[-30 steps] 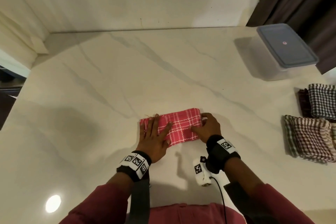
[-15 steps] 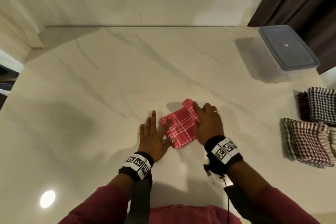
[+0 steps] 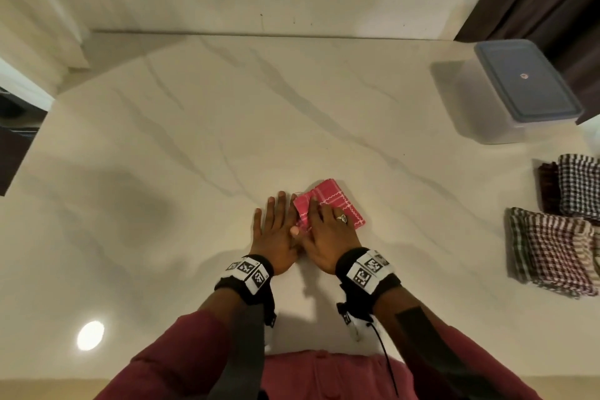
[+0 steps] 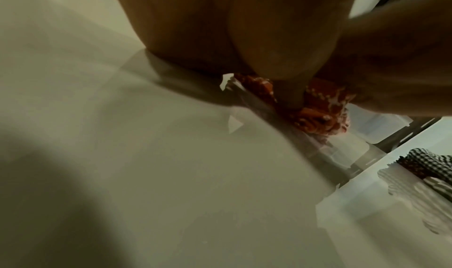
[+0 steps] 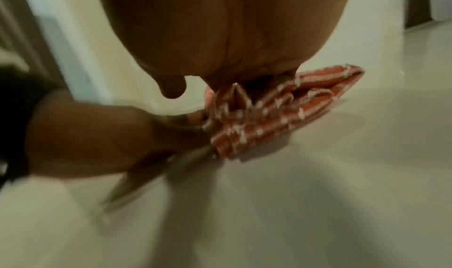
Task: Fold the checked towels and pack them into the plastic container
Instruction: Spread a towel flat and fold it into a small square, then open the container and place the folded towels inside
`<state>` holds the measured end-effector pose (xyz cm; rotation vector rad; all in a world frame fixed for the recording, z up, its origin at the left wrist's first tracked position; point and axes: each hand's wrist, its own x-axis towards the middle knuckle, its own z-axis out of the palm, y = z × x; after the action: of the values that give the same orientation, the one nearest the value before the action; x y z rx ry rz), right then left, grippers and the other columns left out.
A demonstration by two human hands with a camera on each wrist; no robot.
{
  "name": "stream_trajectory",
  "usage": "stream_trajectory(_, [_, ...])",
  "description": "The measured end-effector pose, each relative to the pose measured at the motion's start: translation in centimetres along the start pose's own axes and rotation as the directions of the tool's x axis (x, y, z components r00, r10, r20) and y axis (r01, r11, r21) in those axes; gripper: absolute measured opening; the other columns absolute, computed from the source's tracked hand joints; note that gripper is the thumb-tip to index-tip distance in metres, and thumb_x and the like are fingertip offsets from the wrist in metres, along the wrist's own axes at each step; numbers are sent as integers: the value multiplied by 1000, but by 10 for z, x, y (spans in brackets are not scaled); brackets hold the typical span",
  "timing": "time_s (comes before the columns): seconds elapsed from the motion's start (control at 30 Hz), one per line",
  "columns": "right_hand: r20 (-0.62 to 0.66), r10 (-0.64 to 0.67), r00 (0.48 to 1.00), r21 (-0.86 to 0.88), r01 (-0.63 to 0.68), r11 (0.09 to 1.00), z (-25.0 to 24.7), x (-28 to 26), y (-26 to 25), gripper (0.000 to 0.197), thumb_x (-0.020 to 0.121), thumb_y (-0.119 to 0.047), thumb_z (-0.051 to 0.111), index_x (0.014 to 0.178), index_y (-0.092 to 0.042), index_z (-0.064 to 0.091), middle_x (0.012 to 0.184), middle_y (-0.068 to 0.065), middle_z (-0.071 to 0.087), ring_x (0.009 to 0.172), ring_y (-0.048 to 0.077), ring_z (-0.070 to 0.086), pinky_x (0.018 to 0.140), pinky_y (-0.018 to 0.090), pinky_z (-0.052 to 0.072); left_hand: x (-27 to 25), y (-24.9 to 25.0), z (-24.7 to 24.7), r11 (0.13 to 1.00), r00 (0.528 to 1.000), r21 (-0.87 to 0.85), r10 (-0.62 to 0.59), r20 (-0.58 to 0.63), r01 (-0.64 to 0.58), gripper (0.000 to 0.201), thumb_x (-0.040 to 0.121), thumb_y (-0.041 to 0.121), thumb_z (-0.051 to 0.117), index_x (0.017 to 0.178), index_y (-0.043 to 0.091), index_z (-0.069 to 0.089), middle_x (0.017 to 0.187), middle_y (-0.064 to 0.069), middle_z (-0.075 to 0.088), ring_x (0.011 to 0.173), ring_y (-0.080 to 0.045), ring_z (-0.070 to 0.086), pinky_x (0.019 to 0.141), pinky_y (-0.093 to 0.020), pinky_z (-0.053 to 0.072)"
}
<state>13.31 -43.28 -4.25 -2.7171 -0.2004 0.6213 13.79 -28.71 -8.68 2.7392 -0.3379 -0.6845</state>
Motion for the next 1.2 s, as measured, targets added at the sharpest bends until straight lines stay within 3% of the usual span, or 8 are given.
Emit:
stream_trajectory(0.1, [-49, 32, 998, 267, -17, 964, -25, 4, 11, 40, 99, -37, 40, 134, -20, 49, 130, 8, 58, 117, 28, 54, 99, 36, 42, -4, -2, 3, 999, 999, -29, 31, -42, -32, 103, 62, 87, 3, 139, 28, -31, 148, 3, -35, 138, -19, -31, 110, -41, -21])
stream_trajectory(0.2, [-108, 198, 974, 179, -177, 968, -36, 15, 15, 44, 87, -32, 56, 129, -24, 46, 121, 5, 54, 109, 28, 56, 92, 38, 47, -5, -4, 9, 989, 987, -145, 7, -159, -30, 120, 55, 96, -3, 146, 19, -16, 153, 3, -22, 144, -21, -18, 115, -39, -15])
stream_trajectory(0.4, [17, 452, 892, 192, -447, 874, -30, 21, 35, 70, 66, -56, 66, 120, -16, 48, 114, 9, 55, 105, 33, 57, 92, 41, 48, -11, 13, -14, 983, 988, -178, -70, -139, 44, 106, 67, 76, 52, 150, 20, 17, 160, -3, 4, 147, -26, -1, 118, -43, 2])
stream_trajectory(0.53, [106, 378, 920, 376, -389, 841, -32, 6, 47, 49, 57, -43, 81, 94, -18, 60, 91, -2, 62, 84, 20, 60, 78, 29, 49, -23, 24, -11, 968, 975, -239, -119, -186, 73, 89, 68, 57, 73, 142, 25, 35, 159, -6, 11, 146, -28, -5, 118, -42, 0])
stream_trajectory(0.7, [133, 305, 943, 666, -313, 677, -36, -30, 65, 47, 70, -11, 78, 107, -12, 49, 99, 1, 57, 90, 21, 56, 74, 28, 41, -33, 43, 0, 975, 974, -197, -139, -180, 102, 96, 62, 55, 79, 140, 19, 37, 158, -12, 12, 146, -31, -4, 118, -44, 3])
stream_trajectory(0.87, [4, 377, 926, 901, -168, 401, -54, -83, 134, 48, 68, -6, 81, 107, -10, 53, 99, 5, 70, 88, 20, 68, 81, 39, 55, -4, 107, 1, 969, 983, -206, 111, -143, -140, 94, 57, 75, 63, 134, 23, 47, 152, -7, 31, 142, -33, 17, 115, -49, 16])
stream_trajectory(1.0, [-144, 518, 843, 954, -21, 299, -106, -139, 216, 44, 66, -5, 85, 102, -6, 60, 90, 10, 74, 82, 24, 72, 70, 38, 59, 28, 195, 6, 871, 940, -356, 296, -167, -337, 88, 61, 92, 38, 121, 31, 54, 133, 8, 46, 126, -15, 37, 107, -33, 27])
stream_trajectory(1.2, [-254, 725, 640, 884, -150, 442, -134, -182, 335, 48, 63, -19, 88, 102, -16, 59, 87, -2, 71, 75, 15, 69, 69, 33, 57, 61, 293, 4, 800, 937, -526, 349, 20, -287, 44, 68, 70, 65, 101, 41, 61, 109, 23, 64, 107, 4, 55, 89, -15, 40])
